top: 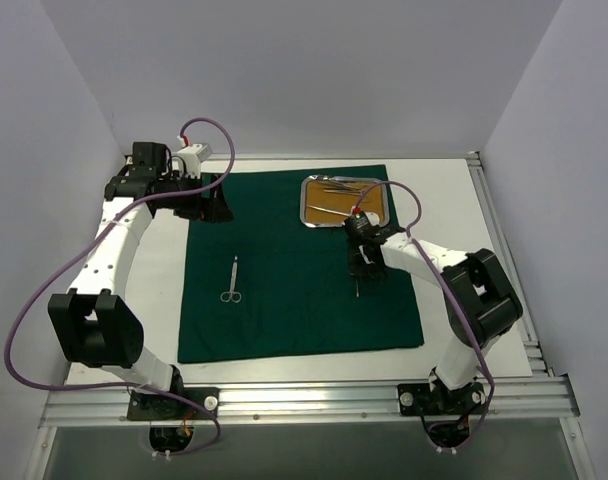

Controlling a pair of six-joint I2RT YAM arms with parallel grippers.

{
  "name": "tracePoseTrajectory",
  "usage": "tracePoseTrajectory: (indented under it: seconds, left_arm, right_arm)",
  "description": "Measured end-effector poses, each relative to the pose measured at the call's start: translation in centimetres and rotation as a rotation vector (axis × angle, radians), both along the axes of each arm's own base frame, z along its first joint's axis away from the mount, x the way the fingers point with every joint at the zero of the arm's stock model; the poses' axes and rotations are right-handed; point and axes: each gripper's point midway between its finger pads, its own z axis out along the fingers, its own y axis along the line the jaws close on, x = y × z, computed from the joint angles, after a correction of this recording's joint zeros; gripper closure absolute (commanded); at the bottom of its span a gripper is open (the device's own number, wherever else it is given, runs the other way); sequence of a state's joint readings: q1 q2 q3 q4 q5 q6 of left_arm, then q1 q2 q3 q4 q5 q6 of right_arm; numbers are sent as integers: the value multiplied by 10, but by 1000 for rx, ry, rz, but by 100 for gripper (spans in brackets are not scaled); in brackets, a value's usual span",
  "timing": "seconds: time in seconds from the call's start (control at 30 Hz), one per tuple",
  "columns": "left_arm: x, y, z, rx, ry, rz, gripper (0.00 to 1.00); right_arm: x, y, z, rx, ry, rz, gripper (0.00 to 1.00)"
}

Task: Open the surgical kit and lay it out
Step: Place the medical item in the surgical kit.

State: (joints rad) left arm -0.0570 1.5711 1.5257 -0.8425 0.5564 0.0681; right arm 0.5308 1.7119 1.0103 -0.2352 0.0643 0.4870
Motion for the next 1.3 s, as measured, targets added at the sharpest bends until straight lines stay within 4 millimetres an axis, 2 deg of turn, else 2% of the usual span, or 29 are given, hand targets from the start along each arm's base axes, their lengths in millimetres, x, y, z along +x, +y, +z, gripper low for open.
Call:
tracePoseTrajectory:
  seconds: [0.43, 0.6, 0.83, 1.1, 1.2, 1.3]
  left_arm:
    - [1, 3, 0, 1, 1, 9, 6]
    - [1, 3, -1, 1, 2, 9, 6]
    - [1, 3, -1, 1, 4, 9, 6]
    - [2, 3, -3, 1, 7, 9, 6]
    - [2, 4, -3, 1, 10, 10, 6]
    - [2, 4, -4, 2, 12, 10, 6]
  right_arm:
    - [4, 0, 0, -1, -7, 8, 100]
    - [1, 0, -9, -7, 21, 15, 87]
    - [1, 1, -10, -2, 24, 19, 84]
    - [1, 2, -9, 3, 23, 18, 64]
    - [2, 2, -6, 1, 25, 19, 59]
    - [5, 4, 5, 6, 12, 24, 55]
